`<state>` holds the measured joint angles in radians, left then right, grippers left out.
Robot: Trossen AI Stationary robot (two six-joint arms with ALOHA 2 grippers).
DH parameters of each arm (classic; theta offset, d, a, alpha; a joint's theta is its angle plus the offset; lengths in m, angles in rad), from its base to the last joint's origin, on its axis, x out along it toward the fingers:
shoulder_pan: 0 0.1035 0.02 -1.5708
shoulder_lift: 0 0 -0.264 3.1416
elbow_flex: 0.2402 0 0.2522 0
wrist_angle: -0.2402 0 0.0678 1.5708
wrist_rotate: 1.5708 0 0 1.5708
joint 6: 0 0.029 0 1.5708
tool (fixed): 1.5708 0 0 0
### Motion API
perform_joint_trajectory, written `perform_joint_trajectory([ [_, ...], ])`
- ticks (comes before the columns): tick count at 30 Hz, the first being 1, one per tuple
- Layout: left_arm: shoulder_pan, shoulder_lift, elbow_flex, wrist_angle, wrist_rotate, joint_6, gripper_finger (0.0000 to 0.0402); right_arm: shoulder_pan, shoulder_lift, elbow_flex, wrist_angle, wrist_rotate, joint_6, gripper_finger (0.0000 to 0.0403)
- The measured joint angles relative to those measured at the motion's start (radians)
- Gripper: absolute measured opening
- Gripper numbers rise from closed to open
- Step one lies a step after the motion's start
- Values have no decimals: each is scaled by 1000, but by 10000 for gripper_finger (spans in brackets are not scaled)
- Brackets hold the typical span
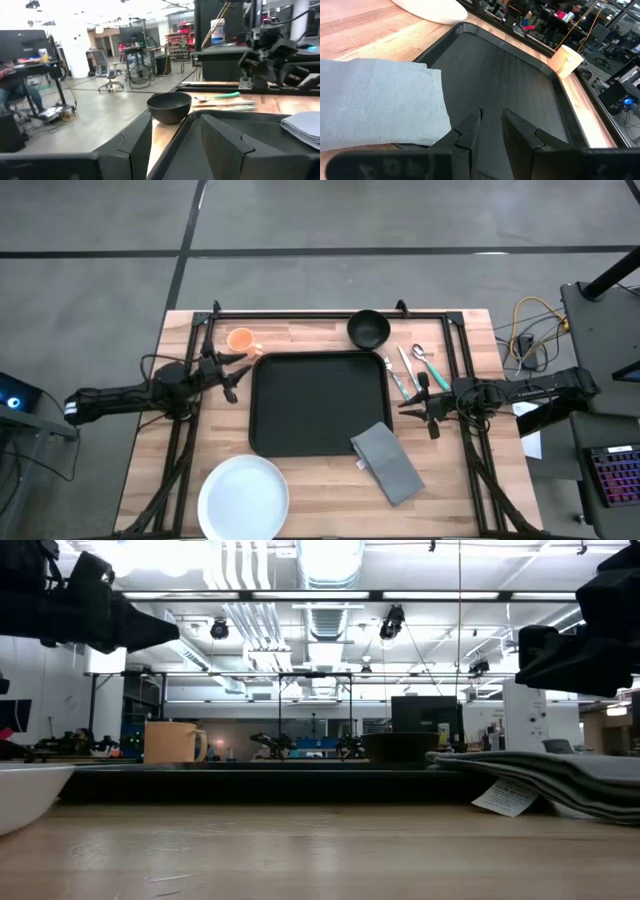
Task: Set up tray
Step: Put the yellow mug on the black serving tray
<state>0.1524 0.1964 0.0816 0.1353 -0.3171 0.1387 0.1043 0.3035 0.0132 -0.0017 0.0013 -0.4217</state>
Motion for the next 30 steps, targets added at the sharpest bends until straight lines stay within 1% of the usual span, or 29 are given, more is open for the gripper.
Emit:
perform_joint_trajectory([
  [5,0,12,44,-52,-12,-24,148,0,0,0,0,0,0,68],
  [8,0,25,98,-92,-29,-26,148,0,0,0,0,0,0,68],
  [14,0,81,250,-360,-32,-45,148,0,0,0,0,0,0,68],
  [19,0,169,378,-555,-42,-74,148,0,0,0,0,0,1,68],
  [22,-1,229,436,-630,-99,-96,148,0,0,0,0,0,0,68],
  [25,0,289,467,-654,-173,-132,148,0,0,0,0,0,0,68],
  [30,3,377,476,-656,-222,-171,148,0,0,0,0,0,0,68],
])
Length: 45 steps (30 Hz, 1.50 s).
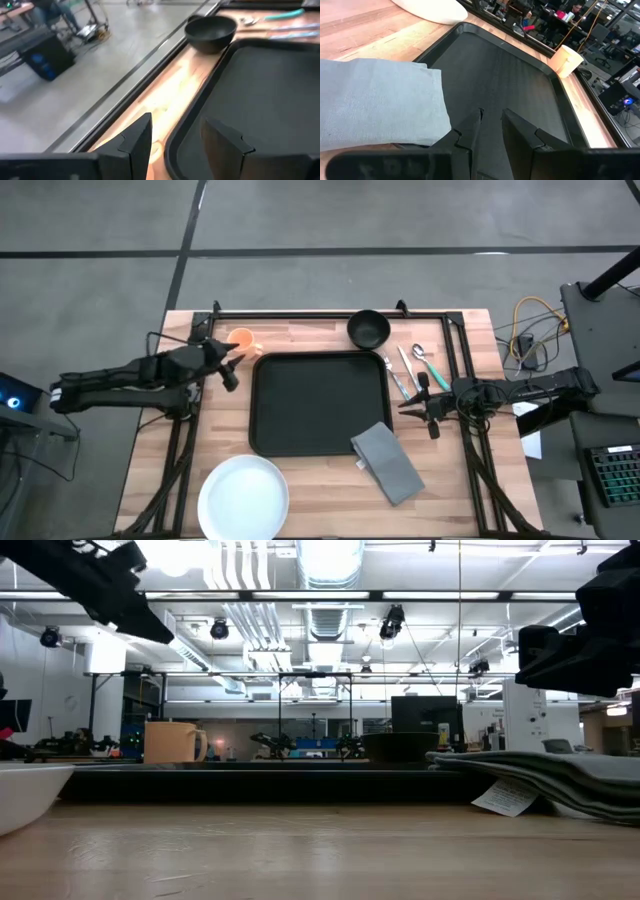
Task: Set up tray
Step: Put the yellow mug on the black serving tray
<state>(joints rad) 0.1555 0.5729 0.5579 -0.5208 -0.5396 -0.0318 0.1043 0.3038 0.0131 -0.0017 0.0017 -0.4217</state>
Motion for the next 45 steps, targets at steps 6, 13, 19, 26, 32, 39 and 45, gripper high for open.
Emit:
perform_joint_trajectory([
  [6,73,79,0,0,-18,-70,148,0,0,0,0,0,1,68],
  [13,203,151,-1,-6,38,-110,148,0,0,0,0,0,0,68],
  [19,298,222,-1,-7,123,-113,148,0,0,0,0,0,1,68],
  [26,352,301,47,-47,128,-112,148,0,0,0,0,0,0,68],
  [32,357,390,143,-127,130,-98,148,0,0,0,0,0,1,68],
  [39,360,515,250,-227,131,-86,148,0,0,0,0,0,0,68],
  [45,372,601,264,-227,131,-58,148,0,0,0,0,0,1,68],
])
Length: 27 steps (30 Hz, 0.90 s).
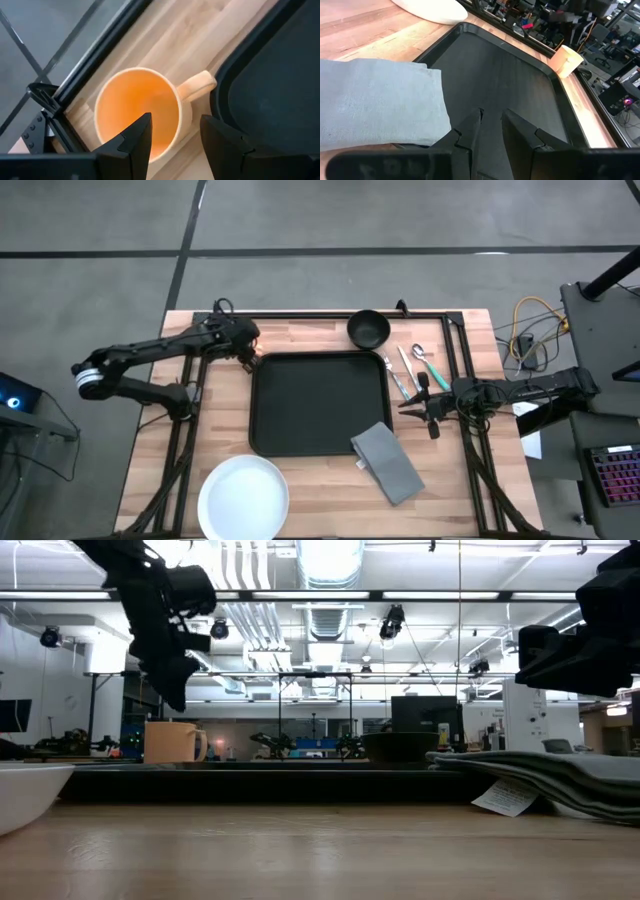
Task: Set up tray
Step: Put the yellow mug on the black serving tray
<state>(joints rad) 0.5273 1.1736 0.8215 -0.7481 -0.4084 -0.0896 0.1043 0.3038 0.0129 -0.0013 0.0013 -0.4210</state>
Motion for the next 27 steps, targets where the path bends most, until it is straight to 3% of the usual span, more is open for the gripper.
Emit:
perform_joint_trajectory([
  [13,77,73,-11,4,36,1,148,0,0,0,0,0,0,68],
  [27,90,113,-39,7,75,2,148,0,0,0,0,0,1,68],
])
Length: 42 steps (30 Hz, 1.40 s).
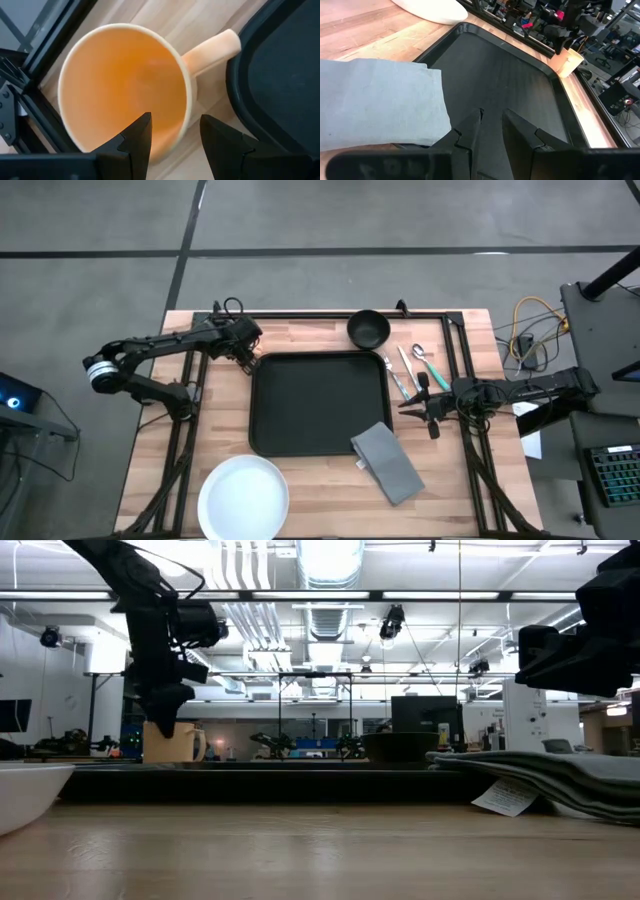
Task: Set up tray
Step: Put the yellow mug on the black serving tray
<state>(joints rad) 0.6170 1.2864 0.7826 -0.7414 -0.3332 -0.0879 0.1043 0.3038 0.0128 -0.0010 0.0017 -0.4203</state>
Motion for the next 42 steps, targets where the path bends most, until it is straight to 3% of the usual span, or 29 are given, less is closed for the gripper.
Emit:
perform_joint_trajectory([
  [13,0,76,-5,17,13,0,140,0,0,0,0,0,-1,68],
  [23,0,139,-5,26,28,23,8,0,0,0,0,0,0,68],
  [42,-1,124,48,-28,29,26,1,0,0,0,0,0,-1,68],
])
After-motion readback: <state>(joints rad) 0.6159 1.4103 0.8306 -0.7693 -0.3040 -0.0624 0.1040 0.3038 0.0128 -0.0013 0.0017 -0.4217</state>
